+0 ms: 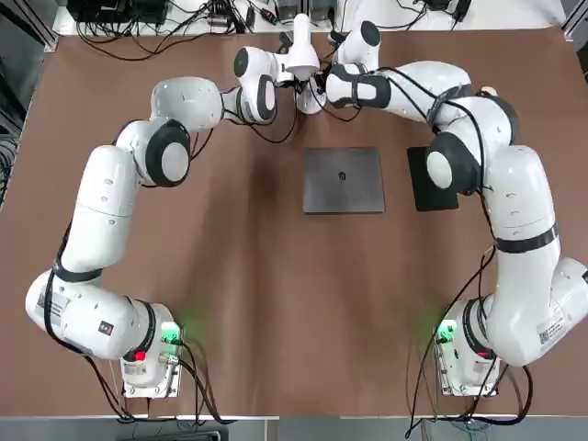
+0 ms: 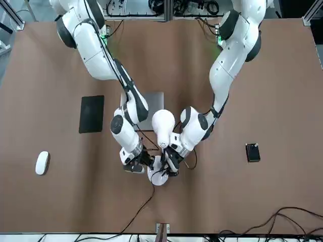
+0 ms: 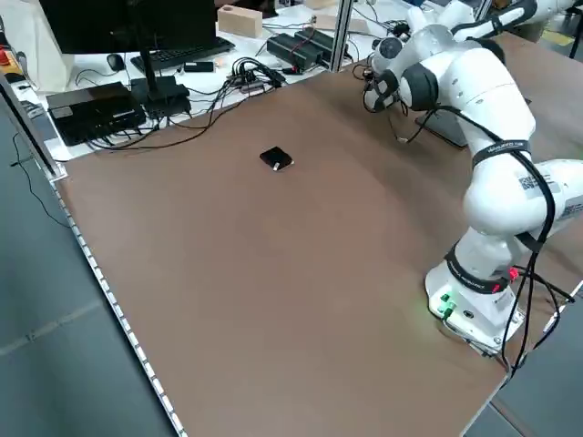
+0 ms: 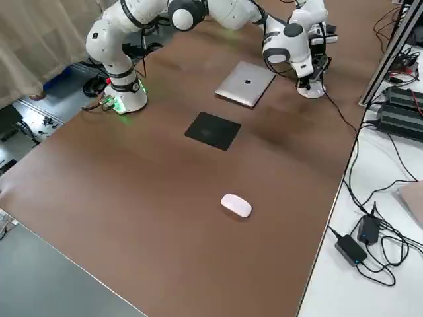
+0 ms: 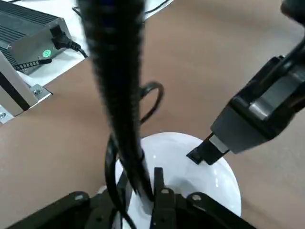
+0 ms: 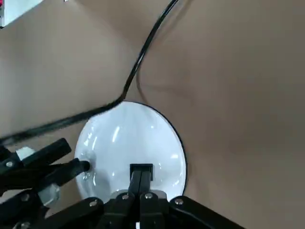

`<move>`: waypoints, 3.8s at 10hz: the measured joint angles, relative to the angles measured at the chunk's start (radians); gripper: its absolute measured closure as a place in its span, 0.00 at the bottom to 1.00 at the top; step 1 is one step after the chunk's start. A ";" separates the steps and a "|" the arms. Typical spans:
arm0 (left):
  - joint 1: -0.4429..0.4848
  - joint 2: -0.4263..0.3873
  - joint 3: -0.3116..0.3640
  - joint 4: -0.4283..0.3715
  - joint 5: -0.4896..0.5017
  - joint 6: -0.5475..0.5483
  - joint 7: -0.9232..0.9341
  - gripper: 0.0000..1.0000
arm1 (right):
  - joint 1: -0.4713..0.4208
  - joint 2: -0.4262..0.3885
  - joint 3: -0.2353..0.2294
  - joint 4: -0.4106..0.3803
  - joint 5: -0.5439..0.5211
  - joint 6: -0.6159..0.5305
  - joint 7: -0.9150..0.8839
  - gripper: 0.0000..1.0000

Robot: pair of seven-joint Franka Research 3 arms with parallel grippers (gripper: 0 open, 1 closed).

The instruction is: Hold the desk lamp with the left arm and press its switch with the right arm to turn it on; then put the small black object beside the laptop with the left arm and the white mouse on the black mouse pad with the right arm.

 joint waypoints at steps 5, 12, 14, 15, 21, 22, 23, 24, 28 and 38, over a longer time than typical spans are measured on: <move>0.000 0.000 0.000 0.000 0.000 0.000 -0.001 0.80 | 0.001 0.000 0.000 0.007 0.000 0.000 0.000 0.99; 0.000 0.000 0.000 0.000 0.000 0.000 -0.002 0.80 | 0.004 0.021 0.003 0.024 0.000 0.029 0.000 0.99; 0.000 0.000 0.000 0.000 0.000 0.000 -0.002 0.80 | 0.005 0.021 0.003 0.024 0.000 0.030 0.000 0.99; 0.000 0.000 0.000 0.000 0.000 0.000 -0.002 0.79 | 0.005 0.021 0.003 0.024 0.000 0.031 0.000 0.99; 0.000 0.000 -0.017 0.004 -0.002 0.002 -0.085 0.53 | 0.008 0.023 0.001 0.026 -0.001 0.036 -0.024 0.99; -0.001 0.000 -0.022 0.007 -0.002 0.003 -0.096 0.39 | 0.004 0.023 -0.002 0.029 -0.001 0.036 -0.037 0.99; 0.000 -0.001 -0.023 0.011 -0.002 0.004 -0.098 0.24 | -0.006 0.022 -0.007 0.037 -0.001 0.025 -0.050 0.99; 0.002 -0.003 -0.023 0.014 -0.002 0.005 -0.098 0.08 | -0.017 0.016 -0.011 0.046 -0.004 0.001 -0.062 0.99; 0.030 -0.034 -0.022 -0.048 -0.002 0.005 -0.093 0.00 | -0.098 -0.047 -0.026 0.065 -0.132 -0.198 -0.118 0.88; 0.502 -0.591 -0.112 -0.580 -0.003 -0.622 -0.357 0.00 | -0.239 -0.279 -0.411 -0.027 -0.172 -0.684 -0.442 0.00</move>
